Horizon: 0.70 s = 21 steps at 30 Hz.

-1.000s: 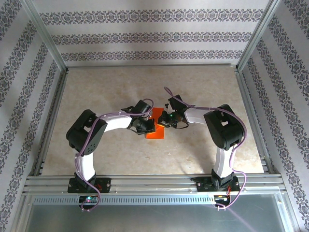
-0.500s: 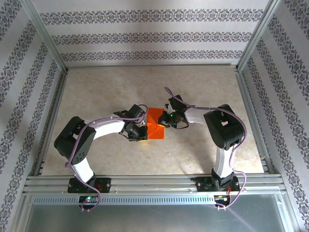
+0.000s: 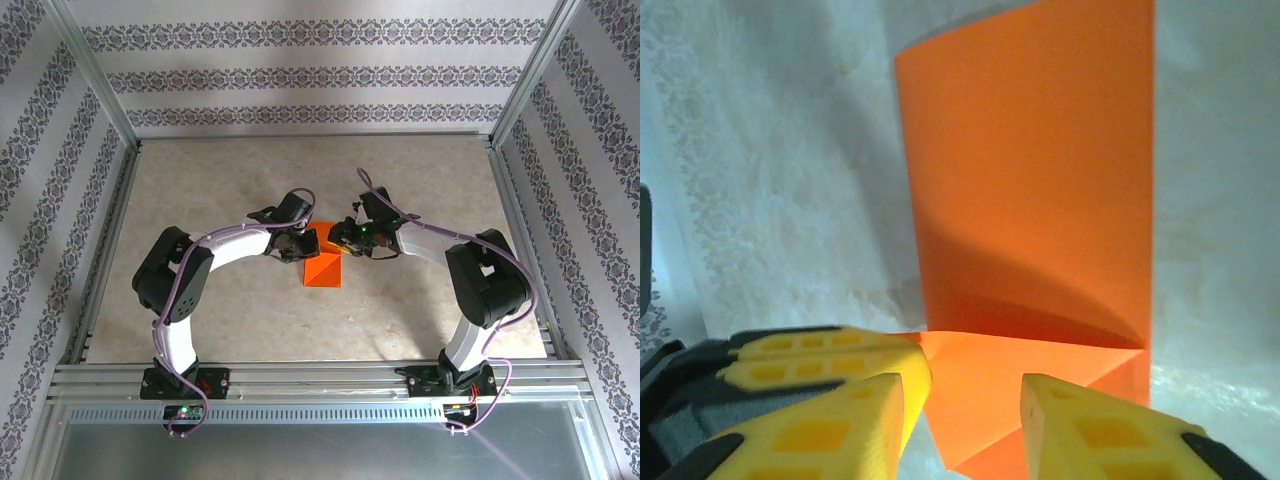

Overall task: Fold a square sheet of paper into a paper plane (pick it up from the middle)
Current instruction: Fold the triangle a second time at the center of the table.

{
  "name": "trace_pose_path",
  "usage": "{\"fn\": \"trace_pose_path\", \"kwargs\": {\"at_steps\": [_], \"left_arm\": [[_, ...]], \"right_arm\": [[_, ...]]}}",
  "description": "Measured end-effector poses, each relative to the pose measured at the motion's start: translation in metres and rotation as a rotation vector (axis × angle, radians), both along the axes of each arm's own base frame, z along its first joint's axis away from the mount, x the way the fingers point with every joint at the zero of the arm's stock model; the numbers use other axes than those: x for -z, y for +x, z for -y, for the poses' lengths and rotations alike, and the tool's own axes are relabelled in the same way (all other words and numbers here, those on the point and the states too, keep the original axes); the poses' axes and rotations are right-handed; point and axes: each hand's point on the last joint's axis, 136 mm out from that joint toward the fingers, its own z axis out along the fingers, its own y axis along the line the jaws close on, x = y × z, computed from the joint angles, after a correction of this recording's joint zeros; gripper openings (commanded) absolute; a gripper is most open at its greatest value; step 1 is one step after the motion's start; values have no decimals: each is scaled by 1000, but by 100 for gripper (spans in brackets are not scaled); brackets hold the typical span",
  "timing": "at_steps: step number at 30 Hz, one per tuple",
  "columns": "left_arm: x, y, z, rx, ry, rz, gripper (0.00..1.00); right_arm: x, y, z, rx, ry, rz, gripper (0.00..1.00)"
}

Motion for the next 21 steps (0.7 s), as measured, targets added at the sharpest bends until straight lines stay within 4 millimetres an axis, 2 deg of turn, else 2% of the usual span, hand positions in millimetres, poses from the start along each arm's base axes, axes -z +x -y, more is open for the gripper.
{"fn": "trace_pose_path", "kwargs": {"at_steps": [6,12,21], "left_arm": [[7,7,-7,-33,47,15,6],[19,8,-11,-55,76,-3,5],[28,6,-19,-120,66,-39,5]], "right_arm": [[18,-13,9,57,-20,-83,43],[20,-16,7,87,-17,-119,42],[28,-23,1,111,-46,-149,39]]}}
